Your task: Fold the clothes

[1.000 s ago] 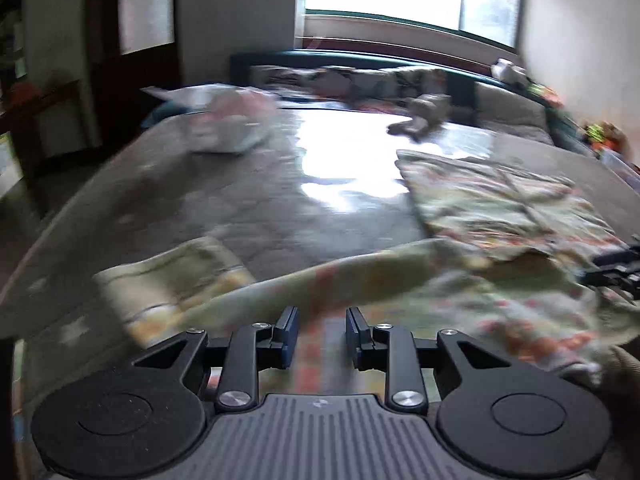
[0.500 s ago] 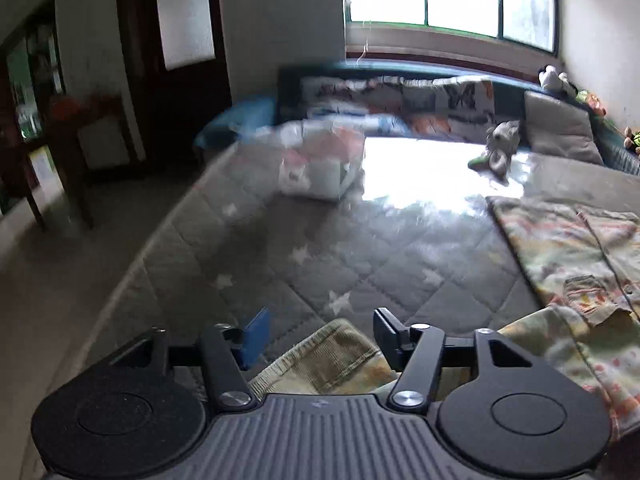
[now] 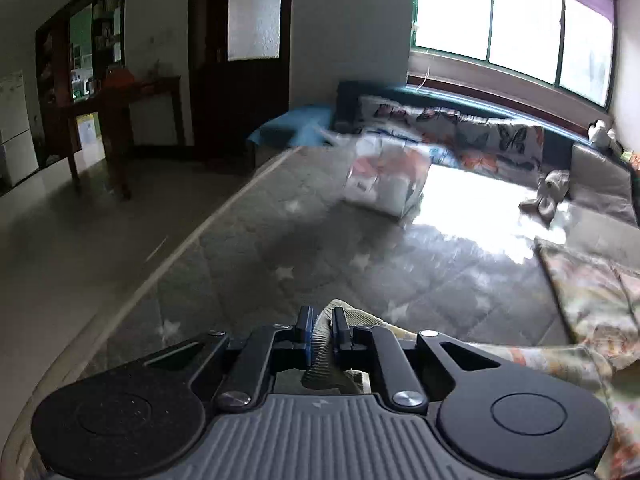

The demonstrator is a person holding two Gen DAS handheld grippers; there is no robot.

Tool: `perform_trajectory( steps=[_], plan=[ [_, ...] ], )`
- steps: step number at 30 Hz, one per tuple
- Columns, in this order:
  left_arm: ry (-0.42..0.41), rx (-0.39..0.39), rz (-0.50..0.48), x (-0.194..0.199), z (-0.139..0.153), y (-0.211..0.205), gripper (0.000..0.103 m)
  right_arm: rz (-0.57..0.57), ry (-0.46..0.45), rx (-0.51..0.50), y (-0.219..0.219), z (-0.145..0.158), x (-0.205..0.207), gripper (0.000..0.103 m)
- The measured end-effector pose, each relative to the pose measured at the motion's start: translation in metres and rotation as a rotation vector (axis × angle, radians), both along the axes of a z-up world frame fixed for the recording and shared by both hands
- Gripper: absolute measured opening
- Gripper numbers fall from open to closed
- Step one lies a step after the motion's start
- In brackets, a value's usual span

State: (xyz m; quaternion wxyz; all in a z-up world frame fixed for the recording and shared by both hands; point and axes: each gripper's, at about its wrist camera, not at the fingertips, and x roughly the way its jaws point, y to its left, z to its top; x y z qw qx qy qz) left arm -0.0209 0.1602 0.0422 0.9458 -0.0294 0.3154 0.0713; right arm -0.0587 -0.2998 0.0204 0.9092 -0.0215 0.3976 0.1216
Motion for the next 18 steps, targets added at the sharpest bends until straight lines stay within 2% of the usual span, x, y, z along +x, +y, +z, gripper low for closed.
perform_trajectory(
  steps=[5,8,10,14,18],
  plan=[
    [0.049,0.08,0.041,0.005,-0.011,0.001,0.019,-0.03,-0.007,0.025,-0.01,0.003,-0.005,0.044],
    [0.032,0.066,0.068,0.001,-0.004,0.005,0.02,-0.039,-0.025,0.05,-0.019,0.01,-0.012,0.045],
    [0.017,0.055,0.043,-0.003,0.002,-0.001,0.02,-0.052,-0.034,0.061,-0.024,0.014,-0.017,0.045],
    [0.035,0.058,-0.074,0.001,-0.001,-0.025,0.021,-0.089,-0.011,0.052,-0.034,0.009,-0.021,0.045],
    [0.082,0.076,-0.1,0.008,-0.015,-0.038,0.022,-0.078,0.0,0.009,-0.031,0.001,-0.03,0.044]
  ],
)
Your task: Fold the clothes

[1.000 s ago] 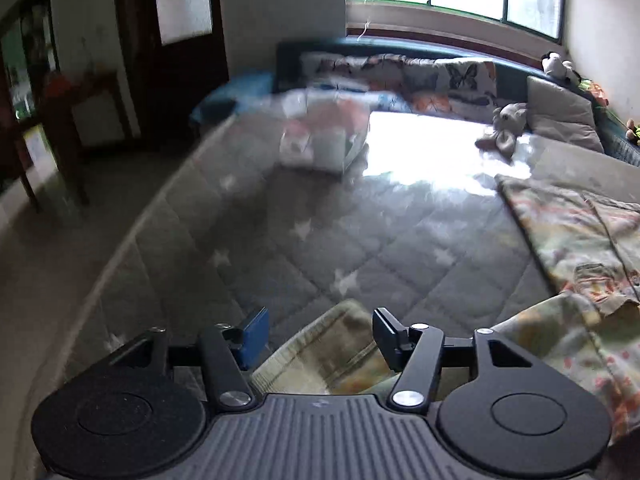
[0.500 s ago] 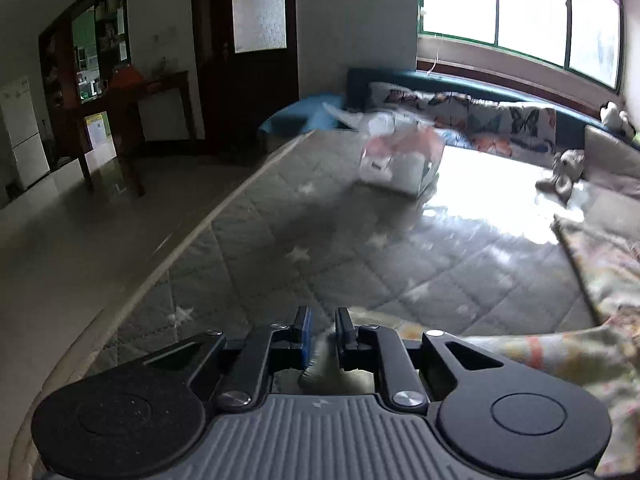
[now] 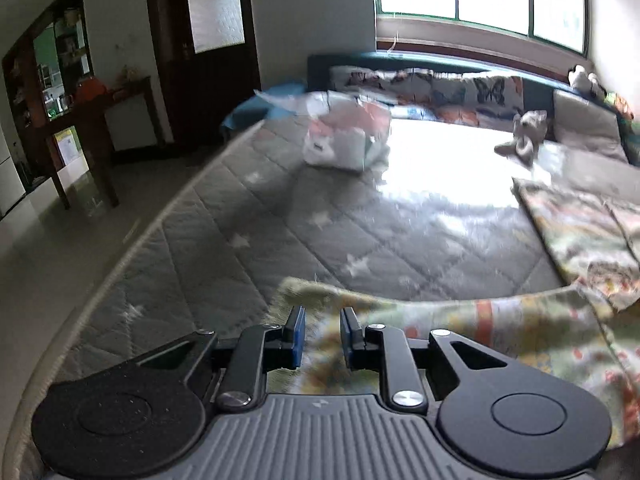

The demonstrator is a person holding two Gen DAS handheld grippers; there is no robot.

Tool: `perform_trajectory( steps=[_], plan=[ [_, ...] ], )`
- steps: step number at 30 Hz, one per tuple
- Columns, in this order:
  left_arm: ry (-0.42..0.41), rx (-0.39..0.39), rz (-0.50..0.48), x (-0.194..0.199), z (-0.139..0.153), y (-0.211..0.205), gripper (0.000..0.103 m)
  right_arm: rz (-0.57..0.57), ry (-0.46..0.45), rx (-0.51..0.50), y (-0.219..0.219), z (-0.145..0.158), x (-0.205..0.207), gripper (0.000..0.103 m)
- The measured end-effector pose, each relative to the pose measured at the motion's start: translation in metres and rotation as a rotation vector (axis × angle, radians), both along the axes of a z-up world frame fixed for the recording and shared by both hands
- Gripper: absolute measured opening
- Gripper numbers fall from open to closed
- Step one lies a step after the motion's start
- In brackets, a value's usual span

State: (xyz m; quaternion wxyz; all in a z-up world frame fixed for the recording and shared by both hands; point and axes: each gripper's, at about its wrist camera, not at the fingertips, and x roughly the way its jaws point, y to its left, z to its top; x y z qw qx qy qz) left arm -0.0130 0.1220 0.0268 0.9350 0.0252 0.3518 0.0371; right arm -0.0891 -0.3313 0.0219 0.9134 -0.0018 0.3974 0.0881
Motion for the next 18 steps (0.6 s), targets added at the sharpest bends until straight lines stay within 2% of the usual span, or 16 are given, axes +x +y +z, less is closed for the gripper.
perform_trajectory(
  steps=[5,18],
  plan=[
    [0.016,0.016,-0.013,0.0,-0.007,-0.004,0.028,-0.01,-0.027,-0.009,-0.008,0.008,-0.012,0.044],
    [0.008,0.011,-0.01,-0.005,0.002,-0.004,0.031,-0.202,-0.051,0.027,-0.058,-0.005,0.014,0.042]
  ],
)
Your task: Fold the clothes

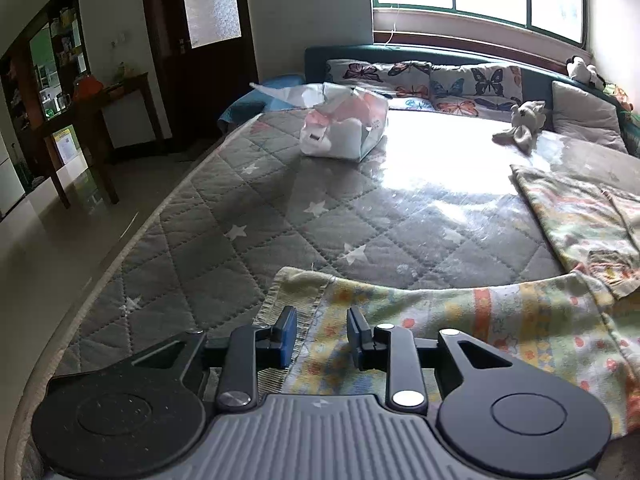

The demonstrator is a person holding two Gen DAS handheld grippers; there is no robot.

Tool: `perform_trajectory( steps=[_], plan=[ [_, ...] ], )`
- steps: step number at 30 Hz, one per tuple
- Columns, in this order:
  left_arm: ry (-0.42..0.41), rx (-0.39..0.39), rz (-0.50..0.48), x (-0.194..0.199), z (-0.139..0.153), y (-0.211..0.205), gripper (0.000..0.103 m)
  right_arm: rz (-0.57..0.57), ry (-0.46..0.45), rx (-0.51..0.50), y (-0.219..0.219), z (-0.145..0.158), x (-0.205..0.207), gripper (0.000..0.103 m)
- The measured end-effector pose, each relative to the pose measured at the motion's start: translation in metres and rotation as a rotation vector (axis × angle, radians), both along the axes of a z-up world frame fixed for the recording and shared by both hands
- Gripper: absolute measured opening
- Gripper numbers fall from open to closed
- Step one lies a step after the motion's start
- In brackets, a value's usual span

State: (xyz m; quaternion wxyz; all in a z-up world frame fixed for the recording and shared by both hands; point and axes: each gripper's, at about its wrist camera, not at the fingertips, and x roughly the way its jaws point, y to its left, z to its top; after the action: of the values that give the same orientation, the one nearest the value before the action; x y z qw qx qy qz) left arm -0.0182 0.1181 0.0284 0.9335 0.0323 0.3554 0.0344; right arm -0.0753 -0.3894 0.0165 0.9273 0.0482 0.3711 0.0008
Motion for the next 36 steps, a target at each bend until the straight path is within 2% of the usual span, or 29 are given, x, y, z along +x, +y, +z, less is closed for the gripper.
perform_trajectory(
  steps=[3,8,14,17,19,26,36],
  plan=[
    [-0.022,-0.007,-0.024,-0.006,0.01,-0.006,0.034,-0.028,-0.005,0.008,-0.008,0.003,-0.01,0.042],
    [-0.058,-0.031,-0.105,-0.012,0.026,-0.033,0.041,0.008,0.008,0.005,-0.003,0.007,-0.04,0.042],
    [-0.086,-0.077,-0.26,-0.019,0.042,-0.083,0.044,0.065,0.026,-0.027,0.018,0.003,-0.076,0.043],
    [-0.08,-0.109,-0.347,-0.021,0.045,-0.113,0.045,0.073,0.018,-0.083,0.024,0.001,-0.089,0.043],
    [-0.072,-0.12,-0.401,-0.021,0.046,-0.134,0.045,0.065,0.013,-0.079,0.022,0.004,-0.094,0.043],
    [-0.059,-0.16,-0.589,-0.024,0.047,-0.207,0.045,-0.091,-0.003,-0.041,-0.023,0.007,-0.099,0.043],
    [0.01,-0.155,-0.769,-0.035,0.027,-0.28,0.045,-0.336,-0.01,-0.069,-0.098,-0.002,-0.106,0.043]
  ],
)
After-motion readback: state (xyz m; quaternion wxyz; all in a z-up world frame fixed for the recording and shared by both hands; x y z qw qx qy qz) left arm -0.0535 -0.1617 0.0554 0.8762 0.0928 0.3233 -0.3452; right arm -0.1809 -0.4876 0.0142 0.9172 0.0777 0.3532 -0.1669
